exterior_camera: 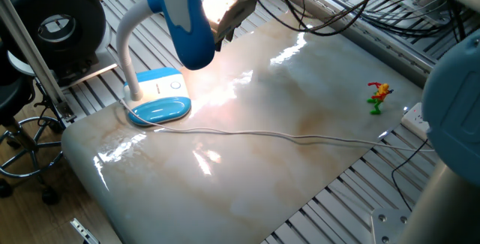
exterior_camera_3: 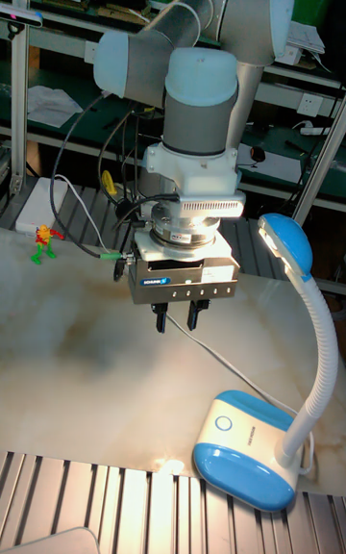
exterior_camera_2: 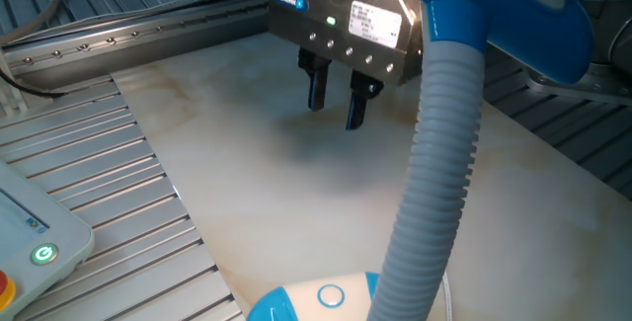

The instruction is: Turn off the desk lamp by pressing the button

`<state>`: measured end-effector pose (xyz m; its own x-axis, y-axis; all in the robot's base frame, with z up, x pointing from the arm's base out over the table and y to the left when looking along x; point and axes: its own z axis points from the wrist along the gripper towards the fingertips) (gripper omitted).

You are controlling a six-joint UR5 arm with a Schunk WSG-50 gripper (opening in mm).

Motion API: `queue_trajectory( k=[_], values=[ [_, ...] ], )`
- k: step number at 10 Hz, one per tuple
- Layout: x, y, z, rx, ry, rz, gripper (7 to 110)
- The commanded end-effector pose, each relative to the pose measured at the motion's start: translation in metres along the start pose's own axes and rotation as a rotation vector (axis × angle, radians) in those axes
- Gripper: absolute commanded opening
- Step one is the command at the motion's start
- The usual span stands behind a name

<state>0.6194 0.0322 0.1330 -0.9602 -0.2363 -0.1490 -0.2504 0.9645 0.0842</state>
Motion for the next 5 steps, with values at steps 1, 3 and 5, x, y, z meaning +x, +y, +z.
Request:
queue_trajectory(
  k=[1, 3, 5],
  values=[
    [-0.0048, 0.0016, 0.0173, 0.001, -0.021, -0.018, 44],
    [-0.0029, -0.0074, 0.0233, 0.037, -0.019, -0.105, 44],
    [-0.003, -0.004, 0.0258, 0.021, -0.024, -0.184, 44]
  ],
)
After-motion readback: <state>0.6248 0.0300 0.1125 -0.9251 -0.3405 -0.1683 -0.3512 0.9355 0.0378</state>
